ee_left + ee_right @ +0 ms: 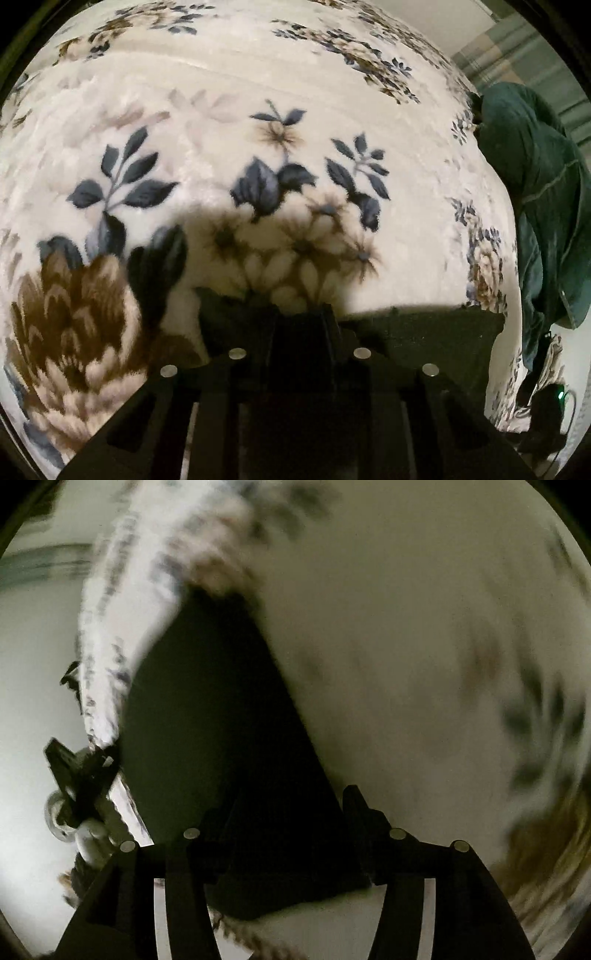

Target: Fold small clothes

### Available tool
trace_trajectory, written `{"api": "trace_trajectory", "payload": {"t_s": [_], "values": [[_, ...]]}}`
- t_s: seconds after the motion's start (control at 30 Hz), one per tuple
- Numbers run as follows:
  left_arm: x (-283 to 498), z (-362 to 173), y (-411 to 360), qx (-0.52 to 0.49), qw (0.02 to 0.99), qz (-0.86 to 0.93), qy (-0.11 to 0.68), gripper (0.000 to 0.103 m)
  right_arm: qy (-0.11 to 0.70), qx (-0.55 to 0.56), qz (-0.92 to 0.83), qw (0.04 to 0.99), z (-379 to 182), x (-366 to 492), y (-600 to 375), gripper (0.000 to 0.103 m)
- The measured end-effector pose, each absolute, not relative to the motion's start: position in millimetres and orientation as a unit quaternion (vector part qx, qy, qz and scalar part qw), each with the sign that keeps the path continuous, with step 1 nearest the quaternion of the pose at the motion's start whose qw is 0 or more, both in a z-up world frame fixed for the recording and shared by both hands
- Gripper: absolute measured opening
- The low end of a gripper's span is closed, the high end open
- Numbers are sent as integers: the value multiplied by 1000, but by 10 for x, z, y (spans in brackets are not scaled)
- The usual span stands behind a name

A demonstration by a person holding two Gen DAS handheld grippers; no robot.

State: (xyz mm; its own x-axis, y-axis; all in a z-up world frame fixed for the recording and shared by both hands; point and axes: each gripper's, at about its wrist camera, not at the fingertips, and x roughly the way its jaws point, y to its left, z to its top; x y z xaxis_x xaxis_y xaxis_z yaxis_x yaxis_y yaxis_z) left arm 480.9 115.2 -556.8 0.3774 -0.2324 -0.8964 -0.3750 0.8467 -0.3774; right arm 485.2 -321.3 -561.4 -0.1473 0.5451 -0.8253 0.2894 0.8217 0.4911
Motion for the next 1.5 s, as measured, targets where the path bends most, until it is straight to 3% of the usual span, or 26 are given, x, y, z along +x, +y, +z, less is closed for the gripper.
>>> {"api": "trace_trajectory", "payload": {"t_s": [0.03,0.07,0.1,0.27,0.37,0.4,0.43,0.5,0.57,0.7,0.73,0.77,0.8,0.9,0.97,1.0,1.07,1.1,1.2,1.3,1.5], "values": [[4800,-5556,1141,-269,785,47,557,19,734,298,108,601,-5591,4763,-3263,44],[4807,-5555,1133,-268,785,48,557,19,714,307,105,621,-5530,4689,-3302,24],[4812,-5550,1125,-264,785,47,558,19,704,307,101,633,-5482,4643,-3313,12],[4811,-5506,1097,-250,785,40,565,20,663,244,82,703,-5110,4523,-3292,11],[4794,-5480,1124,-253,781,34,571,26,694,208,60,687,-5242,4549,-3336,23],[4762,-5453,1155,-264,778,32,570,29,697,224,47,679,-5245,4522,-3389,40],[4734,-5429,1176,-270,777,34,568,35,694,255,33,672,-5236,4448,-3498,50],[4612,-5350,1240,-287,777,40,559,47,683,326,7,653,-5230,4246,-3680,61],[4433,-5301,1300,-312,773,44,550,50,677,434,1,595,-5404,3940,-3792,79],[3987,-5337,1346,-366,746,49,554,51,646,587,24,488,-5867,3666,-3750,79],[3884,-5354,1338,-373,740,50,557,51,623,597,29,505,-5887,3687,-3751,68],[3820,-5360,1329,-376,737,51,560,51,599,588,32,543,-5825,3741,-3759,49],[3736,-5371,1319,-381,732,51,562,51,595,565,34,571,-5759,3813,-3733,16],[3555,-5430,1283,-398,724,39,563,51,584,433,28,686,-5381,3991,-3642,16],[3524,-5488,1243,-418,716,12,559,61,597,391,47,699,-5365,4027,-3532,21],[3532,-5505,1227,-425,714,4,557,70,609,393,49,687,-5409,4032,-3518,31],[3579,-5567,1153,-449,710,-32,542,72,622,427,57,654,-5547,3970,-3591,61],[3610,-5585,1120,-453,707,-41,541,76,617,455,66,639,-5620,3927,-3616,67],[3771,-5750,936,-439,702,-59,557,76,623,505,120,585,-5914,3840,-3429,70],[3895,-5826,828,-430,706,-70,558,87,623,506,163,573,-6144,3894,-3170,73],[4078,-5815,732,-418,712,-82,559,88,580,538,207,575,-6195,4102,-2793,77]]}}
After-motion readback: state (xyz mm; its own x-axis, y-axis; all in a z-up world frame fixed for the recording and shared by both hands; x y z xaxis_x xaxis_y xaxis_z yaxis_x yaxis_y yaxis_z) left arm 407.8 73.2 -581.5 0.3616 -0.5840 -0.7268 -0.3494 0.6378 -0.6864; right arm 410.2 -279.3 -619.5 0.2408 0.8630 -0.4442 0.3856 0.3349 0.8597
